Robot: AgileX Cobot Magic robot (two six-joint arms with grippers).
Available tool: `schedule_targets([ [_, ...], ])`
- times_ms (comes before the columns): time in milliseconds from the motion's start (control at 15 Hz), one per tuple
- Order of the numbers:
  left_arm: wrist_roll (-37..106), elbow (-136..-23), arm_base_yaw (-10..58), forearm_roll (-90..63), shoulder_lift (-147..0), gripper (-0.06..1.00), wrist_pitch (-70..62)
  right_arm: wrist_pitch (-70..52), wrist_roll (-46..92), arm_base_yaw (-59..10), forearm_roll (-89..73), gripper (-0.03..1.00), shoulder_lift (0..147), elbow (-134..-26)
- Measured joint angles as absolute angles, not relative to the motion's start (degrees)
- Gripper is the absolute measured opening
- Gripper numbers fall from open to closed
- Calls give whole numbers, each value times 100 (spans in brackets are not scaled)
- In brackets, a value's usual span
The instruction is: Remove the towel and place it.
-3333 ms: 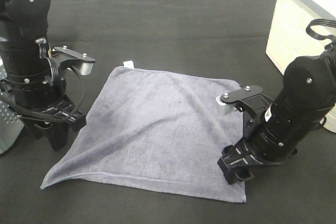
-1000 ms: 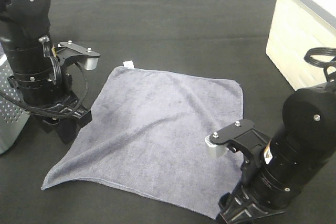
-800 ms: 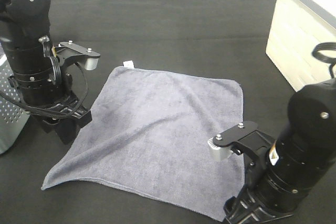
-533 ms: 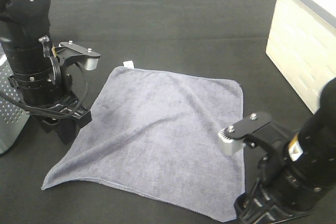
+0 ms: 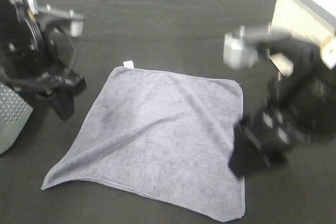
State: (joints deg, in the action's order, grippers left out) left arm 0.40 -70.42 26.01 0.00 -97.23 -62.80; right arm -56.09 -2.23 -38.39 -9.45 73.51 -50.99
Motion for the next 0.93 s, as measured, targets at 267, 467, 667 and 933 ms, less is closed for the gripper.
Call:
schedule_targets([
  [267,-539,-7987,2601,0,-9253,60,-6818,-6343,-1175,-3776,63,76,7357,-6646],
  [467,-791,-8801,2601,567,-9207,61,-6916,-6904,-1197,-2848,63,76,7357,-7317],
  [667,-865,-8984,2315,882,-9081,61,-6933,-6944,-688,-1484,-166,76,7357,-7683],
  [933,-917,-8824,882,762,-8342,61,-6927,-6944,-223,-894,-361,76,7047,-7655],
])
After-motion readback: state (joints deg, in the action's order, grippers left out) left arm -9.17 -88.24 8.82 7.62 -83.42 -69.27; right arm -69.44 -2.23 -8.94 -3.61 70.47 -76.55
